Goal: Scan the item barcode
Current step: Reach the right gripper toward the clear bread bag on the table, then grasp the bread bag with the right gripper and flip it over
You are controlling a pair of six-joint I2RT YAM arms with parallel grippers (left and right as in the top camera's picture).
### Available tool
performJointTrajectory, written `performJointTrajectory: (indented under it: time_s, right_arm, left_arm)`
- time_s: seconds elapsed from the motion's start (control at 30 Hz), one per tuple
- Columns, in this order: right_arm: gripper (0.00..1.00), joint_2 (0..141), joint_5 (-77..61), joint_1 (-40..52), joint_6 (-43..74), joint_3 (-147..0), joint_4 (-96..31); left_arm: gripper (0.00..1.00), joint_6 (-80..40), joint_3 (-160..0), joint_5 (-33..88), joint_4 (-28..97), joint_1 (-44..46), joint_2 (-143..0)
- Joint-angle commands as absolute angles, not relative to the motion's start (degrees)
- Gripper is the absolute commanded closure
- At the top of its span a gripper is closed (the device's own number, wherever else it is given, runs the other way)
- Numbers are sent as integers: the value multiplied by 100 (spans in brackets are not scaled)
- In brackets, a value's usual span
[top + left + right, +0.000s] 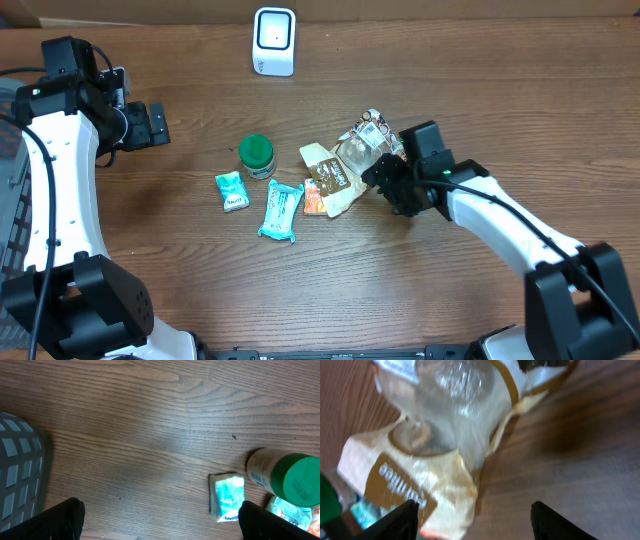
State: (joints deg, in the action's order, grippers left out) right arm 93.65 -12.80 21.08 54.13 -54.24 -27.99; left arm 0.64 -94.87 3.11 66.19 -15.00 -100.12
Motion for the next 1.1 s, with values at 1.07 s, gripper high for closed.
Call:
performJointTrajectory:
  time_s: [1.07]
  right_arm:
    - [66, 10930, -1247, 2167, 5074, -5636, -784]
  left_arm:
    - [0, 193, -9579, 276, 6613, -1498, -10040]
